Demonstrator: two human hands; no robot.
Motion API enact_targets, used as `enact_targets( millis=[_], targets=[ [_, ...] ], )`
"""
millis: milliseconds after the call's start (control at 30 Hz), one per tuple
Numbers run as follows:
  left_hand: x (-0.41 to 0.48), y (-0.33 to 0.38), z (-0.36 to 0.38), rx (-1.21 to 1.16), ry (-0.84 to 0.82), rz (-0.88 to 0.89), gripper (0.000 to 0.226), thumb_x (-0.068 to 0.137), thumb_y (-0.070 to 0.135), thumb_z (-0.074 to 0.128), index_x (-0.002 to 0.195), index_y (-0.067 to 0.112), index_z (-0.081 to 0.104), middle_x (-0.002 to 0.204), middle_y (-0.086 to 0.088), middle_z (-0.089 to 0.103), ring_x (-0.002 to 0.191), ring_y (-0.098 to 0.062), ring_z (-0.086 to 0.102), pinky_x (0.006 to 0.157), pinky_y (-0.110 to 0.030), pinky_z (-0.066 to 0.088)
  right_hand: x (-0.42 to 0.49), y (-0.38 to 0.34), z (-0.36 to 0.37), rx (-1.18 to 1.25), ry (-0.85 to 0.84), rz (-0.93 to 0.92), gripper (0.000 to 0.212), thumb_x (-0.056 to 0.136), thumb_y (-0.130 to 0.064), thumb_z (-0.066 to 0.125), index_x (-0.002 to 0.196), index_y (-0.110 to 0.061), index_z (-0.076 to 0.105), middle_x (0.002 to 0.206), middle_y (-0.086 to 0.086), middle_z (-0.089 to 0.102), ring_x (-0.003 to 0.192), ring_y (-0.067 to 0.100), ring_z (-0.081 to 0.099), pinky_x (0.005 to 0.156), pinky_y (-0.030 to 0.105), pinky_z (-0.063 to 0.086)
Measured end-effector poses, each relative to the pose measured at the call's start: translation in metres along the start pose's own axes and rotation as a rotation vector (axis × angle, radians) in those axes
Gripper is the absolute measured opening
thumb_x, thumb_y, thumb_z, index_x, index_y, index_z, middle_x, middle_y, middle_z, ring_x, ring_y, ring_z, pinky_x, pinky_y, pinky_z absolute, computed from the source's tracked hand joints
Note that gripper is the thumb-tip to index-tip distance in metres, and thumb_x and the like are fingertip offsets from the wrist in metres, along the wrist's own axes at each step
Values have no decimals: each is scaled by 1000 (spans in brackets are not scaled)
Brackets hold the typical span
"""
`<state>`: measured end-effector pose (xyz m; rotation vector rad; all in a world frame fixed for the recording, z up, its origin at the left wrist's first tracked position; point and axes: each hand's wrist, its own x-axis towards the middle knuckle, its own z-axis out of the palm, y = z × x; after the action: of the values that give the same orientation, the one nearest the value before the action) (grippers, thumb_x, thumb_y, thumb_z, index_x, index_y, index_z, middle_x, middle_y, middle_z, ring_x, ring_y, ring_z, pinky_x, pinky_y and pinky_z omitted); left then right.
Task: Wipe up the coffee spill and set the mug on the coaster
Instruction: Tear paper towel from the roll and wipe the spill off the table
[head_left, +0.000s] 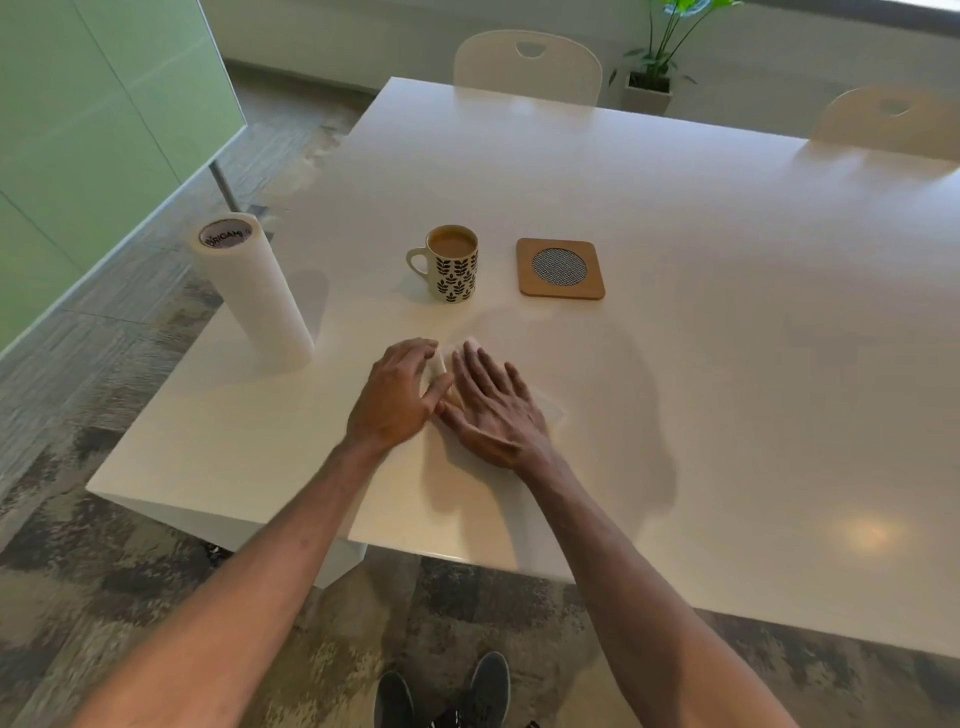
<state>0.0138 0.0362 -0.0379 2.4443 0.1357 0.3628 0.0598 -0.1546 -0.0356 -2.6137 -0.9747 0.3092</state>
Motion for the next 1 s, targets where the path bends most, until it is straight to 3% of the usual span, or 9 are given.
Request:
enact_targets(
  millis=[200,333,500,600,700,767,833,900,1000],
  targets=[
    [-3,11,-3,-208,97,-106,29,103,30,71,129,22,62,133,0,68,112,-16,69,90,-30,58,-12,8,-29,545,167,108,85,108,-53,56,175,-29,10,182,0,16,167,21,17,137,47,8],
    [3,31,-6,-370,107,-182,14,105,25,67,115,22,57,116,-3,77,87,-14,78,74,-36,68,-30,3,-37,299,332,142,92,96,-56,68,171,-23,26,169,2,39,149,26,44,121,50,42],
    [8,56,-8,-554,92,-321,33,101,11,68,131,16,55,123,-17,76,95,-32,82,76,-49,70,-36,-11,-26,81,221,209,114,90,-64,73,173,-15,13,174,5,24,151,31,42,113,51,52],
    [10,62,-13,-852,14,-457,52,95,1,66,142,17,51,127,-24,74,95,-33,83,79,-45,70,-37,-16,-26,-5,282,236,94,99,-53,65,171,-12,21,177,7,16,154,32,36,116,51,49],
    [10,65,-18,-1015,-65,-497,61,94,-3,64,148,19,48,130,-23,71,101,-36,82,83,-46,69,-39,-15,-32,-91,384,161,69,102,-22,64,166,-18,39,160,9,37,134,29,50,96,45,59],
    [6,65,-19,-915,-90,-438,65,93,0,65,149,25,46,130,-18,68,105,-35,79,79,-43,69,-40,-16,-40,106,410,184,72,100,-4,57,168,-22,39,147,8,52,116,28,61,83,44,62],
    [1,65,-18,-754,-150,-345,68,93,8,66,151,33,43,131,-14,64,108,-31,75,78,-40,69,-40,-19,-50,443,467,267,74,98,4,52,167,-18,42,149,10,61,122,31,65,99,47,61],
    [-1,68,-12,-598,-205,-249,59,97,14,70,148,34,47,131,-13,65,106,-27,75,80,-40,69,-42,-24,-57,775,482,334,73,93,-5,54,164,-16,46,154,16,59,133,33,62,113,50,54],
    [-5,79,-4,-359,-222,-138,37,102,33,71,137,28,62,132,-11,70,111,-28,74,91,-44,65,-47,-28,-63,1293,411,451,85,73,-24,61,158,-22,49,146,21,59,122,39,66,98,52,60]
  ],
)
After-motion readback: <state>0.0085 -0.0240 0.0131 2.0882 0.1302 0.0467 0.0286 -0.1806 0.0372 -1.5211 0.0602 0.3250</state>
